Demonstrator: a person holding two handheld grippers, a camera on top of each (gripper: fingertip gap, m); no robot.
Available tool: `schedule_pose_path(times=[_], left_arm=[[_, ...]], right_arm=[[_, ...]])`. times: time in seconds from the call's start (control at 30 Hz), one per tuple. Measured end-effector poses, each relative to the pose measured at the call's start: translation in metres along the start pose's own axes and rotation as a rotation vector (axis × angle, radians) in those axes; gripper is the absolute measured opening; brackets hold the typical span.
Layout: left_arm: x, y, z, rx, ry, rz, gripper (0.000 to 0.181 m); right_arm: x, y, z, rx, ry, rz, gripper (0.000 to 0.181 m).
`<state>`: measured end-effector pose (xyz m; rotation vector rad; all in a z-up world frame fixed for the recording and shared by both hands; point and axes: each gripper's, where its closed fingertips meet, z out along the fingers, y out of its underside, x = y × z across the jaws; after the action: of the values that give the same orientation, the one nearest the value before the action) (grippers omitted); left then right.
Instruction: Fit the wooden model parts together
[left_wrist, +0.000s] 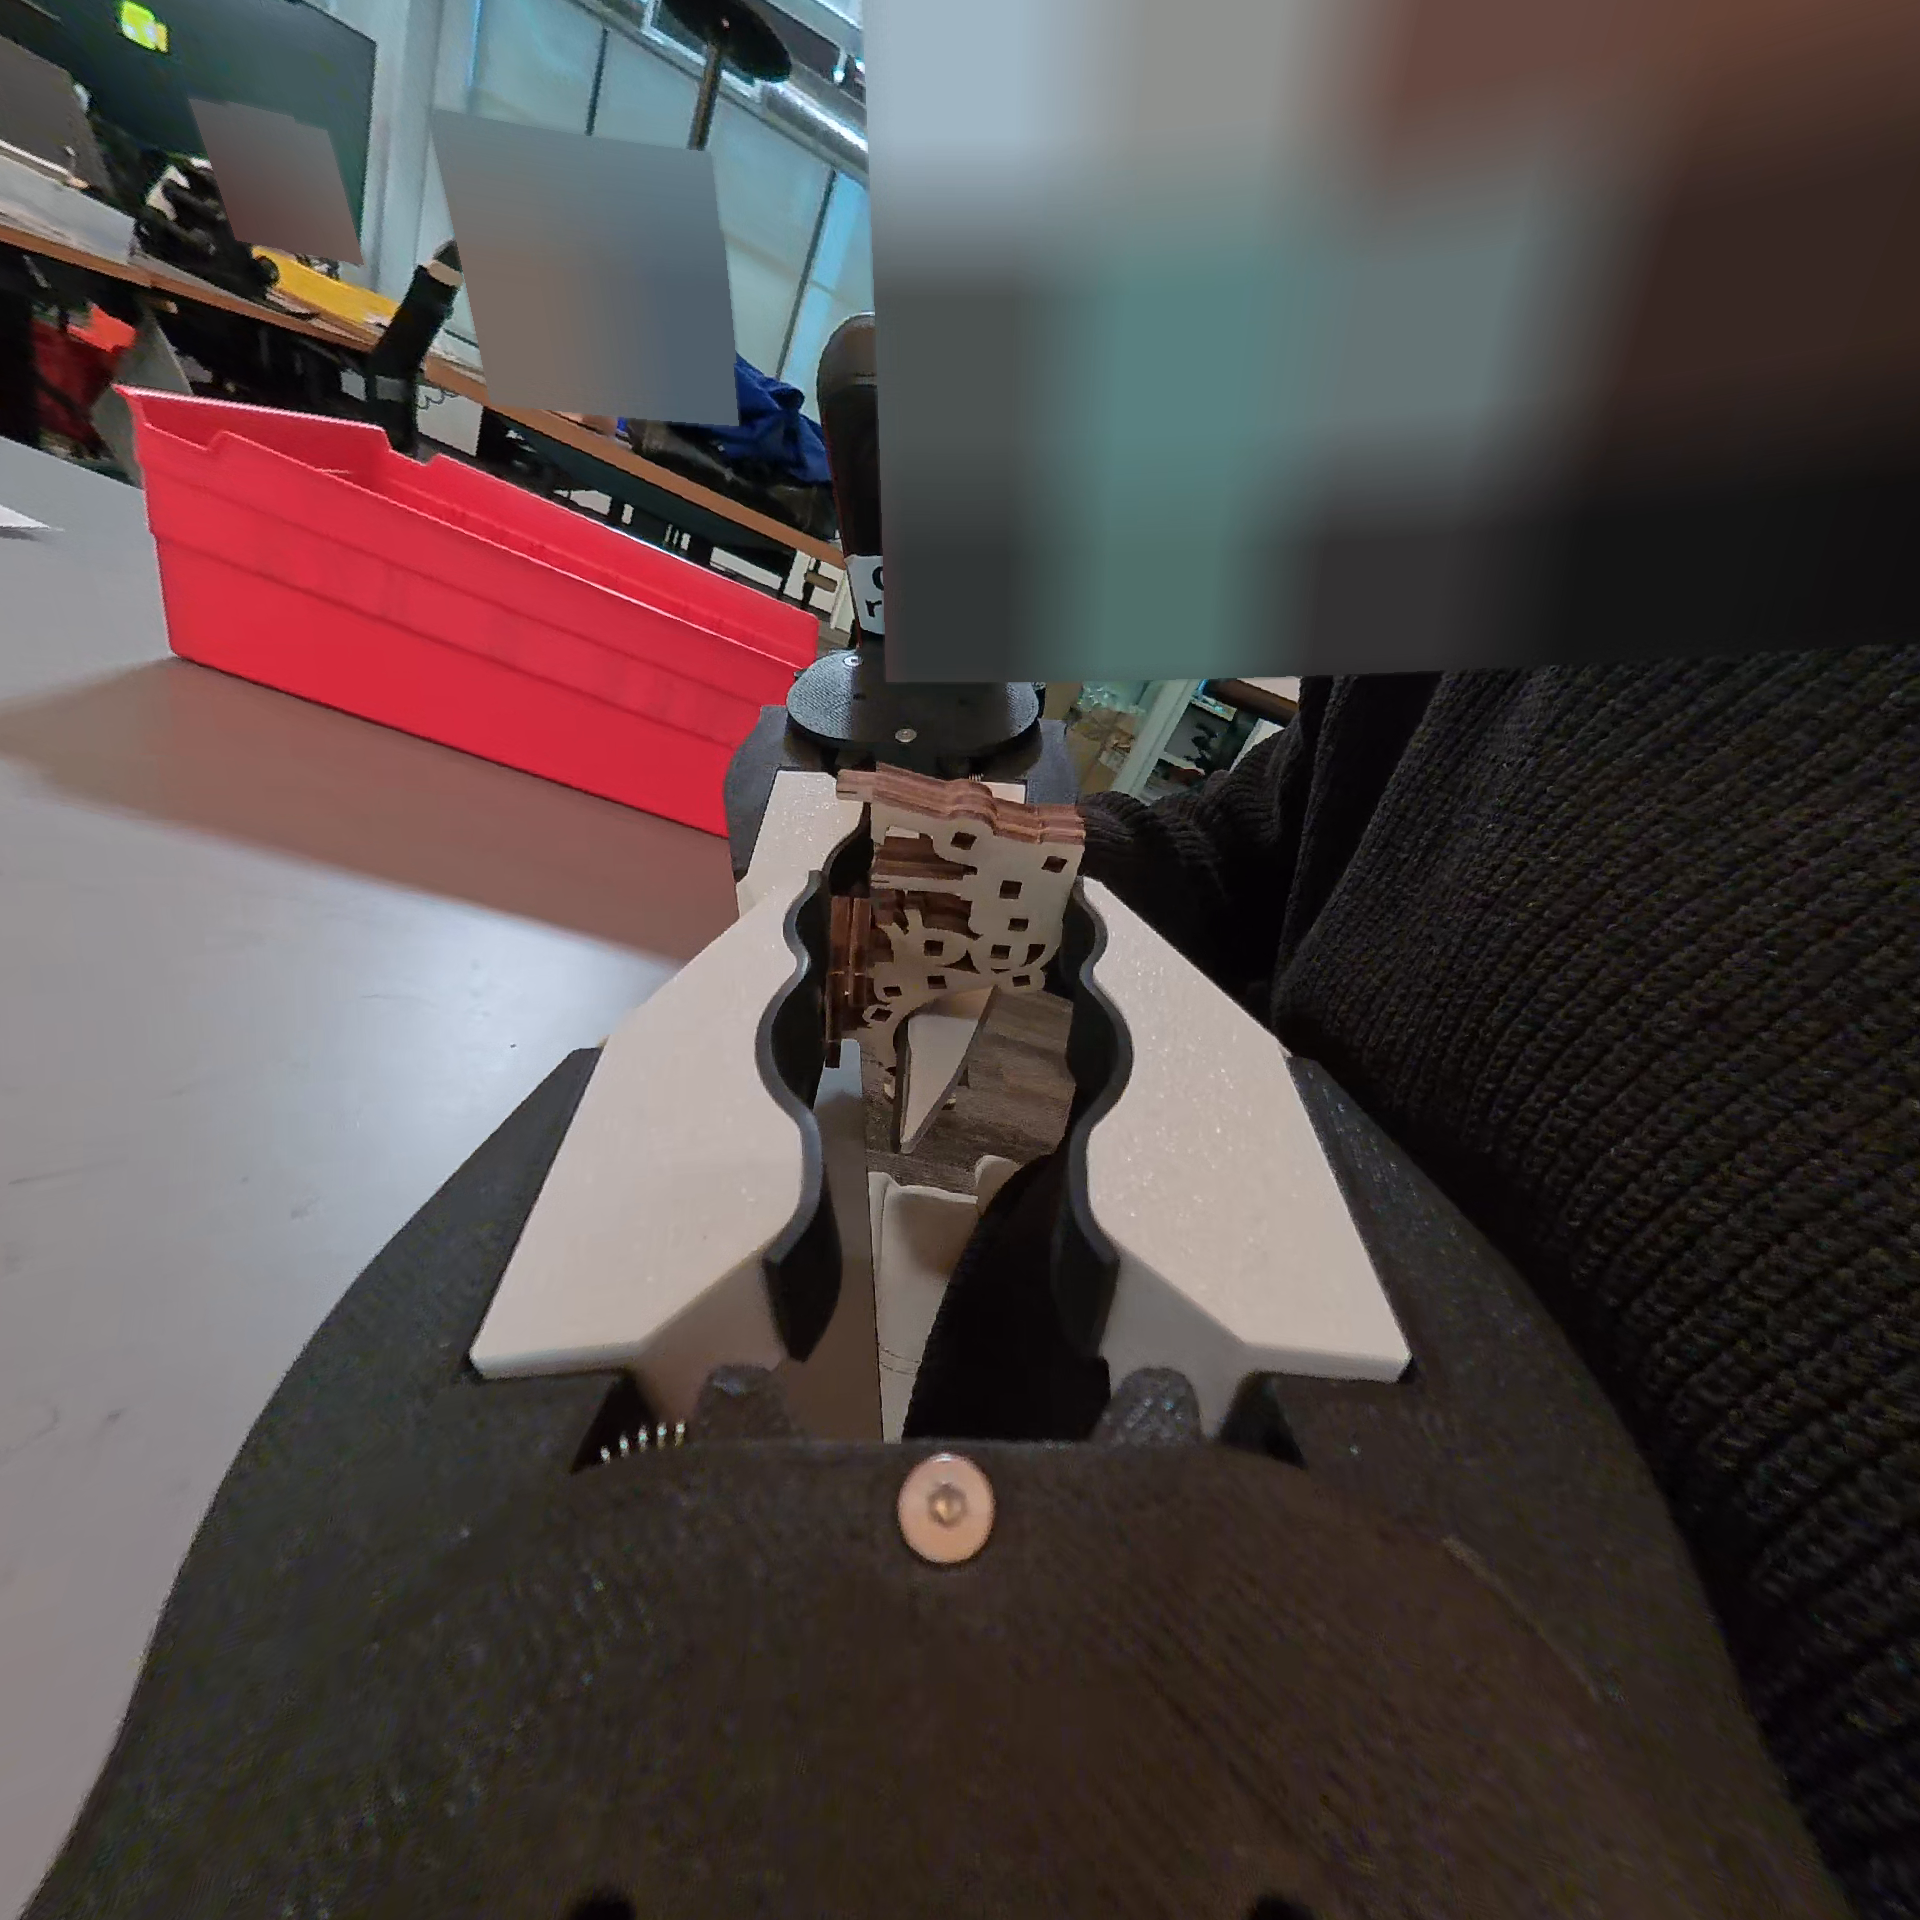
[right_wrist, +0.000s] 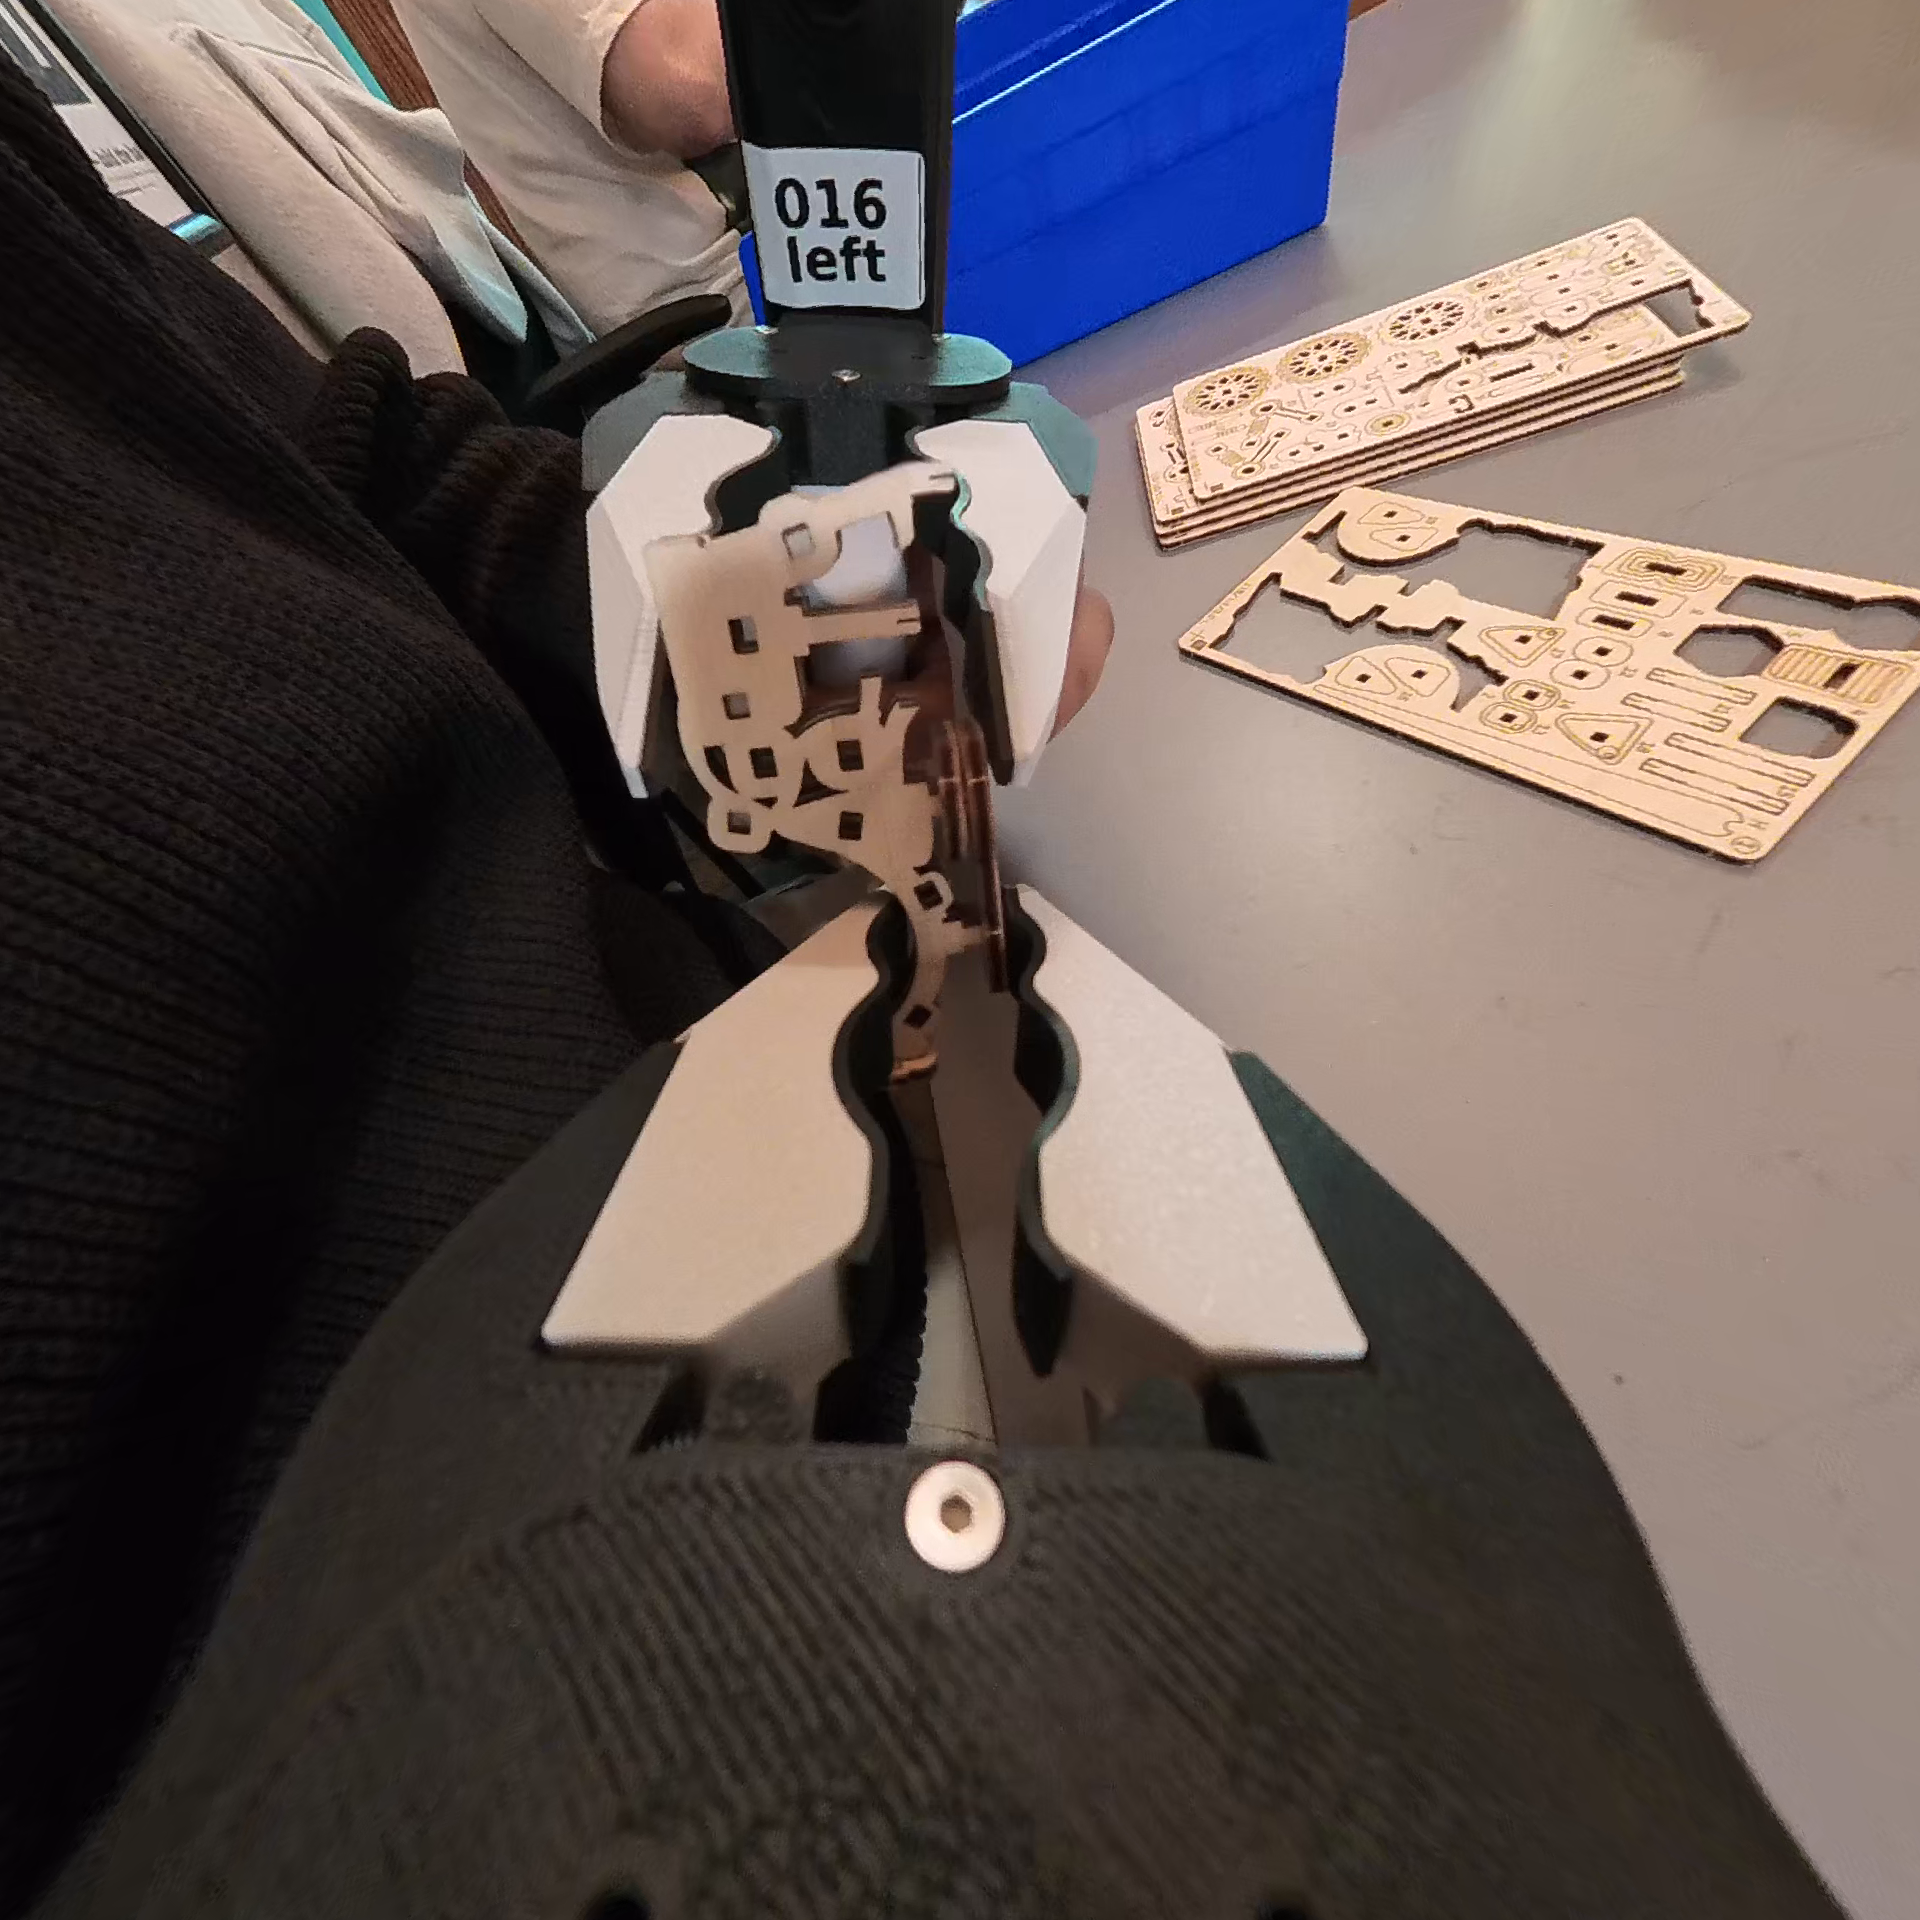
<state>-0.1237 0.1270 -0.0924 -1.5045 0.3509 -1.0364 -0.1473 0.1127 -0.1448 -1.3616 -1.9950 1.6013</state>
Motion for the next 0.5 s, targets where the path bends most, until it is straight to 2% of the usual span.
schedule_pose_path(times=[0.5], left_arm=[[0.0008,-0.0014,-0.0006,0.007,0.001,0.002,0.044]], right_arm=[[-0.0017,-0.0002,0.0000,-0.005,-0.014,0.025,0.014]])
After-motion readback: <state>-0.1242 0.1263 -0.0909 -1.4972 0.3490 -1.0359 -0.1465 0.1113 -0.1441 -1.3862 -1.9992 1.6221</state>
